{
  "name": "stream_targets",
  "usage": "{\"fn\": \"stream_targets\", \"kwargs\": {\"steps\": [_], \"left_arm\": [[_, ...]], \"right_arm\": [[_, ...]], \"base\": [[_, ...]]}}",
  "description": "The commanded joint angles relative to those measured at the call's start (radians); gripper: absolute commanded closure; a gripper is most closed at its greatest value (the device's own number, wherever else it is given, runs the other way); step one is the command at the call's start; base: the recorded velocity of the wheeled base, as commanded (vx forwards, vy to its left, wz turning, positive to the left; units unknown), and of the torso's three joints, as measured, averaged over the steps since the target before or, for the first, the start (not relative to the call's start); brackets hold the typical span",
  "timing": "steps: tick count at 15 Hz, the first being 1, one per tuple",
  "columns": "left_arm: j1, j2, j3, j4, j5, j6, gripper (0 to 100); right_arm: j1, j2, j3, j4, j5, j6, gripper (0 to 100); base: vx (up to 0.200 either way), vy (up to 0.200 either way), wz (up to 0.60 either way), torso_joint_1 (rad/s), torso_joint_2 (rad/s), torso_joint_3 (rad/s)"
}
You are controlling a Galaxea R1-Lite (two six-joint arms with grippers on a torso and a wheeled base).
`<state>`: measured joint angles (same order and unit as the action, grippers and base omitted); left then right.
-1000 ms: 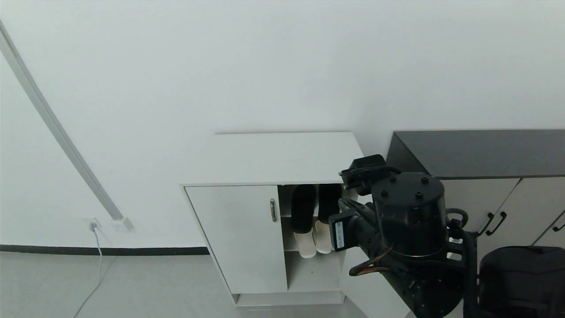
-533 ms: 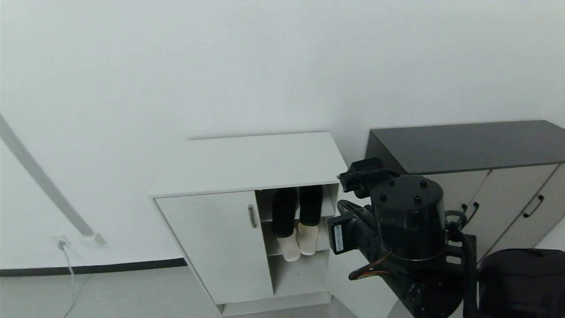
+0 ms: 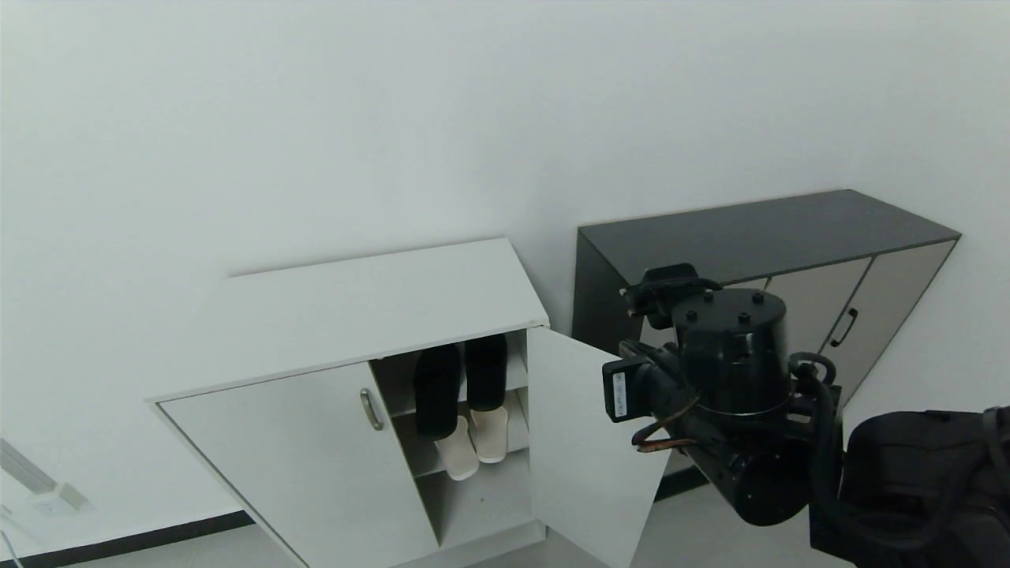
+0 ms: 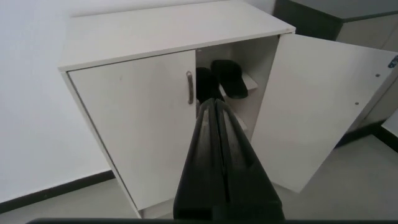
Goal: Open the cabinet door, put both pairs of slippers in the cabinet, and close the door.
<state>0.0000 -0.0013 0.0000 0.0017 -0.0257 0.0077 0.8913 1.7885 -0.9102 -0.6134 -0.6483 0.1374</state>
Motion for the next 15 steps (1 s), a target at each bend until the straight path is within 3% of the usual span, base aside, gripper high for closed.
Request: {"fn": "stream_targets", "kwargs": {"steps": [1, 9, 15], "left_arm": [[0.000, 0.001, 0.000, 0.000, 0.000, 0.000, 100], [-0.002, 0.001, 0.000, 0.000, 0.000, 0.000, 100], [0.000, 0.001, 0.000, 0.000, 0.000, 0.000, 100]], "right_arm": [[-0.034, 0.009, -0.016, 0.000, 0.015, 0.002, 100], [-0.192, 0.086, -0.082, -0.002, 0.095, 0.011, 100], [-0.307, 0.195, -0.184, -0.002, 0.157, 0.013, 100]], "base": [[0.000, 0.000, 0.00, 0.000, 0.00, 0.000], [-0.175, 0.000, 0.00, 0.008, 0.00, 0.000], [0.000, 0.000, 0.00, 0.000, 0.00, 0.000]]}}
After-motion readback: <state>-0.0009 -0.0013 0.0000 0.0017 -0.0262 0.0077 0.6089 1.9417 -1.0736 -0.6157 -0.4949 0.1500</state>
